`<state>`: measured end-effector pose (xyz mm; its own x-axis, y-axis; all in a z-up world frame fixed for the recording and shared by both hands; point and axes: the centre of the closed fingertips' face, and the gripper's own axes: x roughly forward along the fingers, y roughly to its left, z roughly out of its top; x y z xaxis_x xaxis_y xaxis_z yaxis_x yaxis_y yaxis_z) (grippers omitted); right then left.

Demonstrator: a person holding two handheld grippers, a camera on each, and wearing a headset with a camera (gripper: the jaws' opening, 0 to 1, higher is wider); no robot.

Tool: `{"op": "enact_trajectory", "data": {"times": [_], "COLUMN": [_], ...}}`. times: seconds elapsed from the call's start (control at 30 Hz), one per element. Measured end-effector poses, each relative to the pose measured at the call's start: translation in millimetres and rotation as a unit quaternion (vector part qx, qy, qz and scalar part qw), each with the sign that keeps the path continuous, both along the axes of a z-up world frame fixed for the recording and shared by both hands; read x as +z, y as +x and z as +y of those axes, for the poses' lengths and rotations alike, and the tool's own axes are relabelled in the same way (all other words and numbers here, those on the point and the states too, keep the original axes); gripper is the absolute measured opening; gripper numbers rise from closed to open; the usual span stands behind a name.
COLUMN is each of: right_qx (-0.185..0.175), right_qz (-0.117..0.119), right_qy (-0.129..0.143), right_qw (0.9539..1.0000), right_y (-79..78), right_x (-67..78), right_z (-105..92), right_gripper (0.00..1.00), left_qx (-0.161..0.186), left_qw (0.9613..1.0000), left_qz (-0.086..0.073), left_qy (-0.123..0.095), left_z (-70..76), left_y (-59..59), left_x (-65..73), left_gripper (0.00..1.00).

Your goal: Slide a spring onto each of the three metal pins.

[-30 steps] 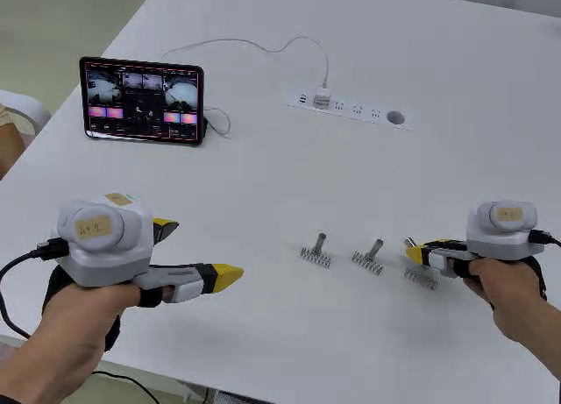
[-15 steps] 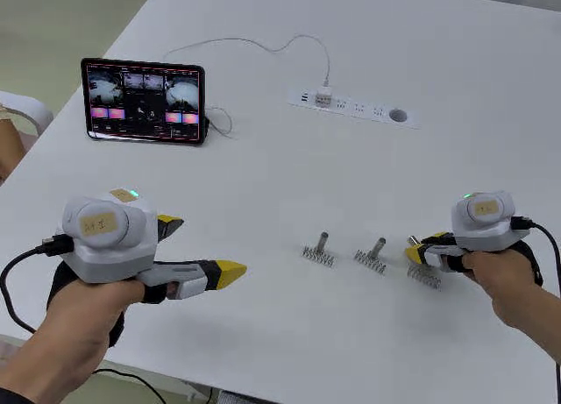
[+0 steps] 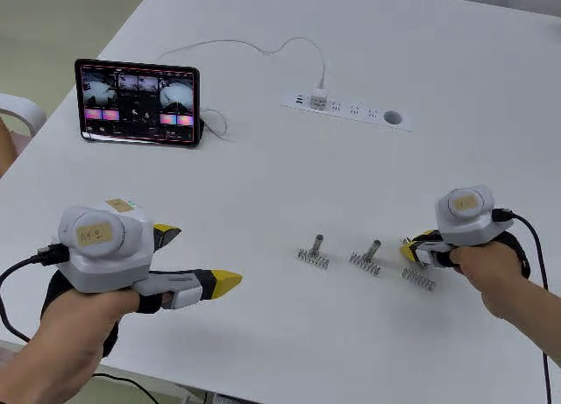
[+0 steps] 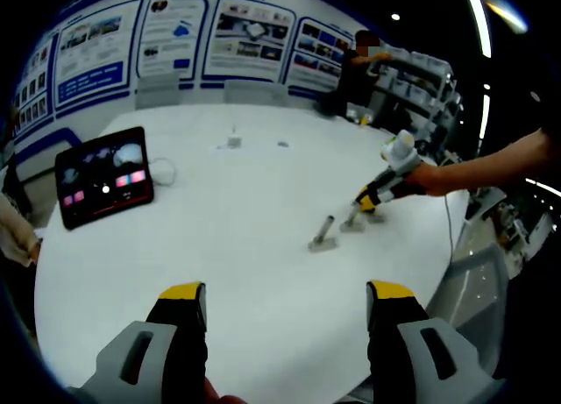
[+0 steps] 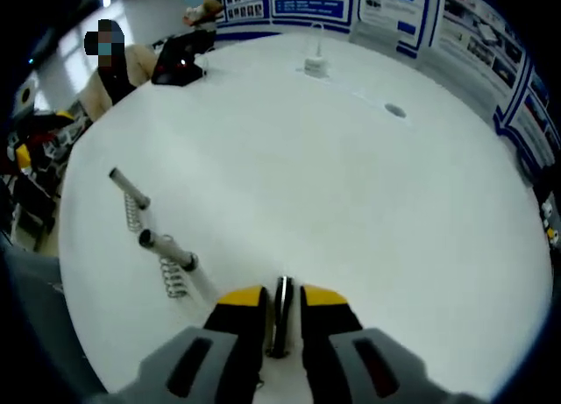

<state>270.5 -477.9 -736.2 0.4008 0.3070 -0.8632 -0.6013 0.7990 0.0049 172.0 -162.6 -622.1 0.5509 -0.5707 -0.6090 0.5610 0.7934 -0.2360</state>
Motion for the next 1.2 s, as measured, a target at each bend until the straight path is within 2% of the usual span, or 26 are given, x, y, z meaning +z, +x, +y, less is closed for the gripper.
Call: {"op": "enact_trajectory", "data": {"times": [0.27,0.37,0.5,0.63,0.8,1.0,1.2], "right_qx": [-0.014,-0.065,-0.042,-0.058,-0.046,-0.050,-0.074], "right_qz": [0.005,0.016,0.010,0.023,0.012,0.001,-0.008], "right_qy": [0.001,0.022,0.004,0.021,0.024,0.029,0.045], "right_qw": [0.9999,0.9975,0.9991,0.9978,0.9986,0.9983,0.9962], "right_y": [-1.2,0.8,-2.6,-10.2,-15.7,-13.1,-16.3], "right_x": [-0.3,0.0,2.4,3.4,7.7,16.6,24.4], "right_z": [-0.5,-2.2,1.0,2.4,4.4,0.9,-2.1], "right_gripper": [0.13,0.10,0.09,0.09,0.09,0.09,0.09], "left_qx": [0.002,0.003,0.007,0.006,0.012,0.022,0.025], "left_qw": [1.0000,1.0000,0.9999,0.9999,0.9998,0.9995,0.9993], "left_qz": [-0.005,-0.007,-0.006,-0.011,-0.014,-0.020,-0.022], "left_qy": [0.005,0.003,-0.007,-0.011,-0.012,-0.012,-0.017], "left_z": [-1.4,-3.2,-7.5,-9.3,-2.8,4.0,3.3], "left_y": [6.1,8.5,7.6,4.1,3.6,5.6,4.4], "left_x": [2.0,3.5,3.6,8.5,12.4,17.6,18.9], "left_gripper": [0.74,0.73,0.71,0.71,0.71,0.71,0.71]}}
